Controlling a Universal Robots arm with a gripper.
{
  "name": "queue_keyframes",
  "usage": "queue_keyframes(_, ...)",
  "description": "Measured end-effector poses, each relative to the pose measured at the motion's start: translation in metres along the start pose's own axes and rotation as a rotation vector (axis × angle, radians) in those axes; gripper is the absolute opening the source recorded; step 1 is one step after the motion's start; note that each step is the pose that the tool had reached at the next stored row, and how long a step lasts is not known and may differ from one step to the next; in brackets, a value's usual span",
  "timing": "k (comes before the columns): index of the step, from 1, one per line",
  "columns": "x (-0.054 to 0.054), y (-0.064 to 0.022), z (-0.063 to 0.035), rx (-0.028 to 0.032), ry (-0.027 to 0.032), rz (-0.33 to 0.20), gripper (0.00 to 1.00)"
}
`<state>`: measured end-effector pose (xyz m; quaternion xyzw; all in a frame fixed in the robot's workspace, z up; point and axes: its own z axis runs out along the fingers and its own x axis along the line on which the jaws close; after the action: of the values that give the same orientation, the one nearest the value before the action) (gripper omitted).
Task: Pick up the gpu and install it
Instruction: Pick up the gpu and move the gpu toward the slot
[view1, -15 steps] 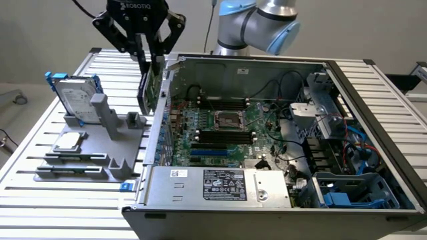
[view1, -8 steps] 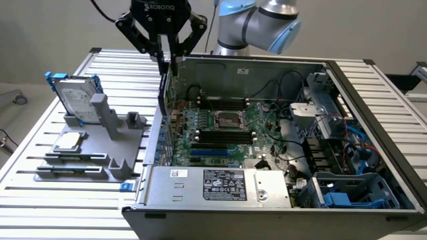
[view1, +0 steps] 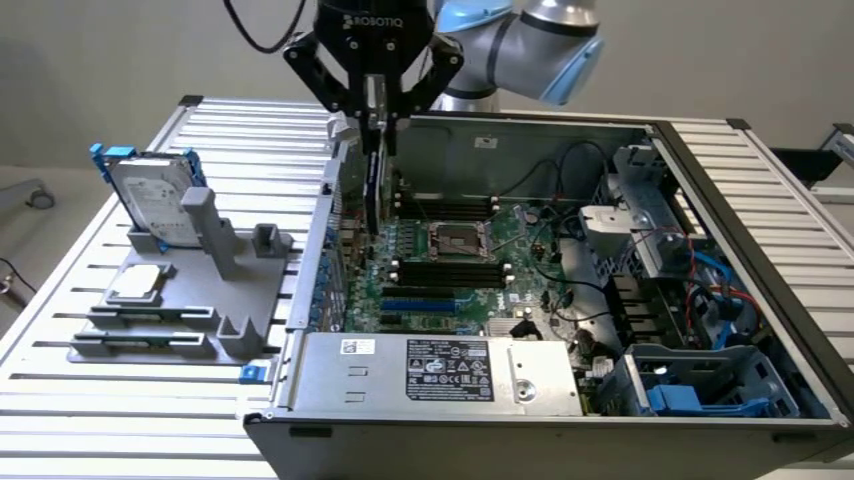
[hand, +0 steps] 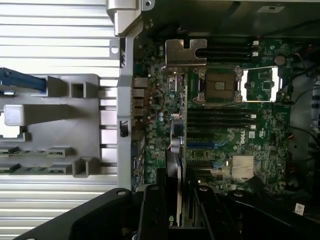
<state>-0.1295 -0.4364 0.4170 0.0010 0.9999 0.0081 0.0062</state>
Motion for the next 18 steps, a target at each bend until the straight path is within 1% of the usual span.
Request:
queue_keyframes(8, -0.036, 0.0005, 0.0116, 0.0000, 0.0000, 0.000, 0.26)
queue_keyframes(16, -0.072, 0.0025, 0.0264, 0.0000, 0.0000, 0.000, 0.26)
queue_keyframes(17, -0.076, 0.0029, 0.0284, 0.0000, 0.0001, 0.000, 0.26)
queue_keyframes(18, -0.077, 0.0026, 0.0291, -0.0007, -0.0003, 0.000, 0.26)
